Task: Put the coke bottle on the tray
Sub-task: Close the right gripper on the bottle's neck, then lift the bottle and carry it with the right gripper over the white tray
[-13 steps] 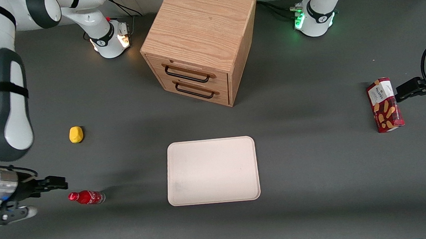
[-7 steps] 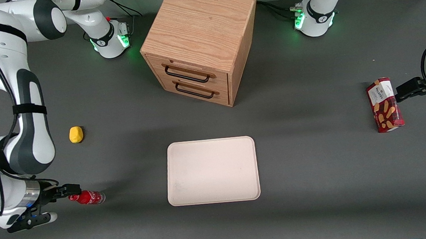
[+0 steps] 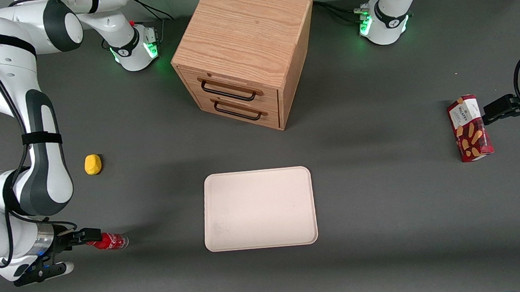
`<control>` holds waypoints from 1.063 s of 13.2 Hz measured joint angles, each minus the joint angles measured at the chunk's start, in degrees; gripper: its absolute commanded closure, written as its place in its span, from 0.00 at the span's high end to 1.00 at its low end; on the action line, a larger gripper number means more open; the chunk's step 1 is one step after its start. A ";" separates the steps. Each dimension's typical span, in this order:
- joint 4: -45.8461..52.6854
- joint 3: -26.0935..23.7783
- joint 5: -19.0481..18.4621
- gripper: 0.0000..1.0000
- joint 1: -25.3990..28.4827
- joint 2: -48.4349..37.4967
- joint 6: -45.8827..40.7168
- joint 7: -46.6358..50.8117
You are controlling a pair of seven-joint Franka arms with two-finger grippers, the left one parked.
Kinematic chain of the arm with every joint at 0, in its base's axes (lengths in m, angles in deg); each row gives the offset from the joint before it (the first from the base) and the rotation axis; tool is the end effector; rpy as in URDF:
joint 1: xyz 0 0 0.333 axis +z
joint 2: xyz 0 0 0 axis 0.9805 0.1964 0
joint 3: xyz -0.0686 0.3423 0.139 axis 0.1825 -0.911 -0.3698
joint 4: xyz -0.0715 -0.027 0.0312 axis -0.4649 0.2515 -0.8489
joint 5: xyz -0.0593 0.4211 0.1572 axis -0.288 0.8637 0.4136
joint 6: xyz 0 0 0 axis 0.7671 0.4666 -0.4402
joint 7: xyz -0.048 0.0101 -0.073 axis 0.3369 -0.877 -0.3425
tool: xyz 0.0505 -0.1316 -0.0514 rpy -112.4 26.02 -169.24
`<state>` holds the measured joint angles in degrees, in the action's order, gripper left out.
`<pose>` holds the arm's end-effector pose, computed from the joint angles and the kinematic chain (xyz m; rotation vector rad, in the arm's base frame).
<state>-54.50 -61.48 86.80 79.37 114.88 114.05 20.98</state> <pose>0.8690 -0.0285 0.3232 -3.1160 -0.2564 -0.0309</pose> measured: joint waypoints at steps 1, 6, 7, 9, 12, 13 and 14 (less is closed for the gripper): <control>-0.18 0.00 0.00 0.99 0.00 0.12 0.00 0.00; -0.60 0.00 0.00 0.13 0.02 0.16 0.28 0.00; -0.60 0.00 0.00 0.00 0.02 0.16 0.31 0.00; -0.60 0.00 0.00 0.00 0.05 0.16 0.34 0.00; -0.58 0.00 0.00 0.00 0.10 0.15 0.44 0.00; -0.53 0.00 0.00 0.00 0.10 0.11 0.42 0.00; -0.36 0.00 0.00 0.00 0.10 -0.07 0.11 0.00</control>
<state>-54.86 -61.48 86.80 79.47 114.81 114.16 20.98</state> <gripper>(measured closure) 0.687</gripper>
